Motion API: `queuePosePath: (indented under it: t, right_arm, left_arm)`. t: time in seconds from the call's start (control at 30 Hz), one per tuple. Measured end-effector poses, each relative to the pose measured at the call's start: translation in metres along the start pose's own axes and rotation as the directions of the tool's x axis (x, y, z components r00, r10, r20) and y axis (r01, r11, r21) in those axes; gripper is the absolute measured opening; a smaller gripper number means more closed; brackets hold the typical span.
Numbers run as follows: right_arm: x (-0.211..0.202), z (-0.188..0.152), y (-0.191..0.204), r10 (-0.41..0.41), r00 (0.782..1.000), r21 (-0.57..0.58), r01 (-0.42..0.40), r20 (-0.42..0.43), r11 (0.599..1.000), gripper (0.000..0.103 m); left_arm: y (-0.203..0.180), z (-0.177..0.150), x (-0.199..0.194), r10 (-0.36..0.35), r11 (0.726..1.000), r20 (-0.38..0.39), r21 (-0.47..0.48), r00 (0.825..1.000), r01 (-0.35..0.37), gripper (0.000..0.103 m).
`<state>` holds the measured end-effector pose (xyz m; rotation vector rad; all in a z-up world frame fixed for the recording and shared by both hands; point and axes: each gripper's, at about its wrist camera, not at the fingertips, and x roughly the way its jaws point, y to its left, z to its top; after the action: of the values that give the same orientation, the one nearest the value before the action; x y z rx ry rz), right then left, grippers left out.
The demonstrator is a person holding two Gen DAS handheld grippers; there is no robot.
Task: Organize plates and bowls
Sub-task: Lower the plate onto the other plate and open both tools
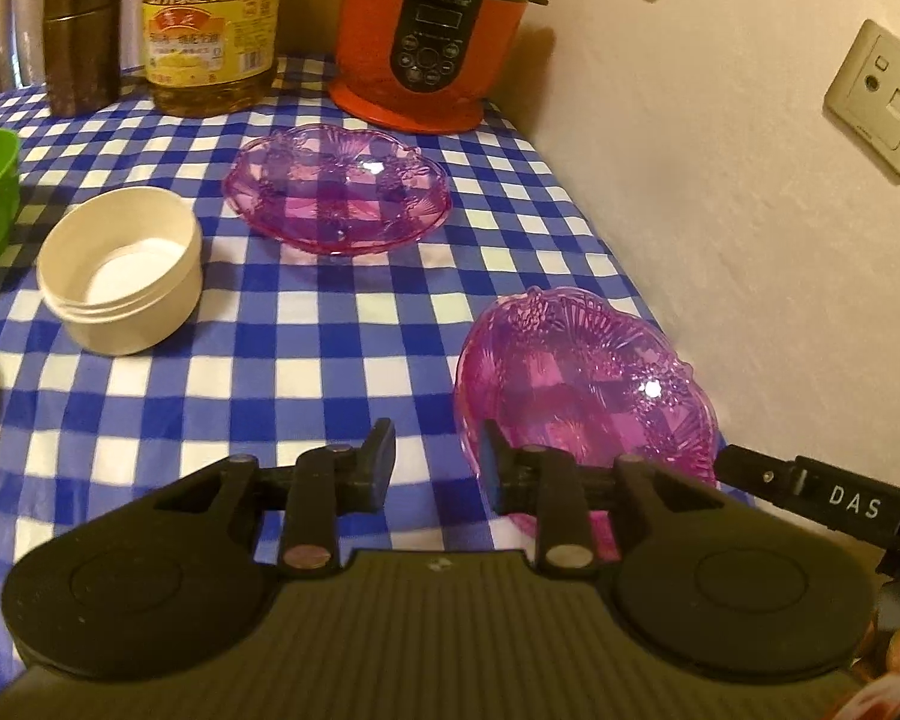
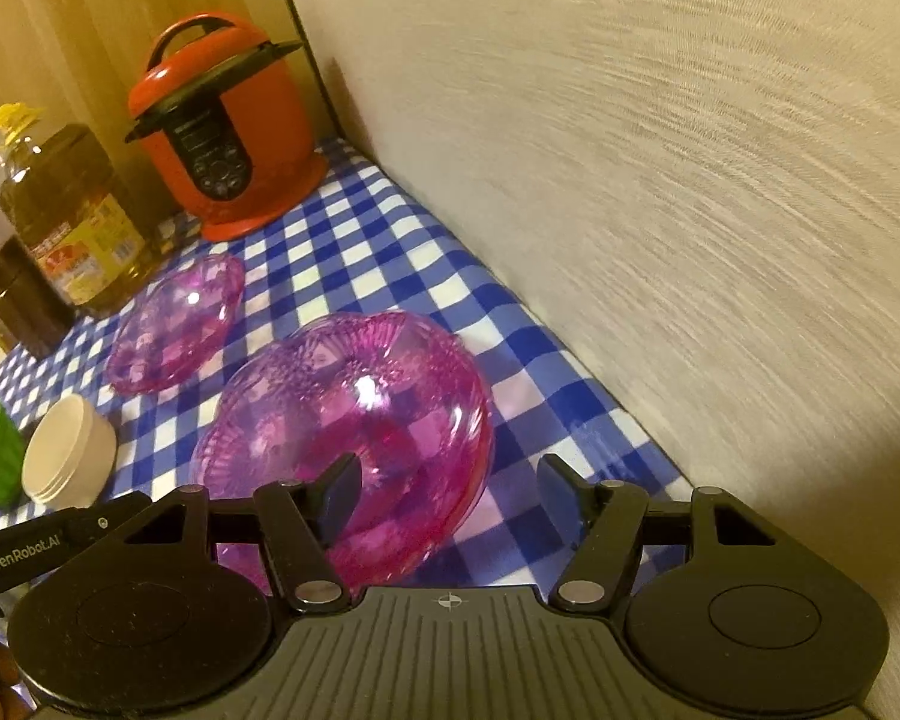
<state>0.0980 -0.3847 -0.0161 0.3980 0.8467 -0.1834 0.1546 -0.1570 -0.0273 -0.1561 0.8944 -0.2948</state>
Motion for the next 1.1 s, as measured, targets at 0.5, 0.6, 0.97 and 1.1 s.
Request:
queuePosePath:
  t: [0.5,0.6,0.97,1.1]
  right_arm:
    - [-0.049,-0.027,0.039,0.05,0.999,-0.07,-0.05,0.003,0.996,0.065]
    - [-0.054,-0.029,0.047,0.062,0.998,-0.085,-0.062,0.001,0.994,0.065]
    - [-0.063,-0.031,0.062,0.084,0.996,-0.116,-0.083,0.001,0.99,0.065]
    - [-0.063,-0.03,0.064,0.089,0.996,-0.122,-0.088,0.001,0.989,0.065]
  left_arm:
    - [0.023,-0.022,-0.066,0.037,0.997,0.017,-0.066,0.999,-0.036,0.048]
    - [0.028,-0.024,-0.074,0.047,0.996,0.027,-0.075,0.999,-0.045,0.053]
    - [0.039,-0.022,-0.094,0.078,0.992,0.079,-0.107,0.994,-0.069,0.065]
    - [0.041,-0.018,-0.096,0.081,0.991,0.106,-0.111,0.991,-0.069,0.065]
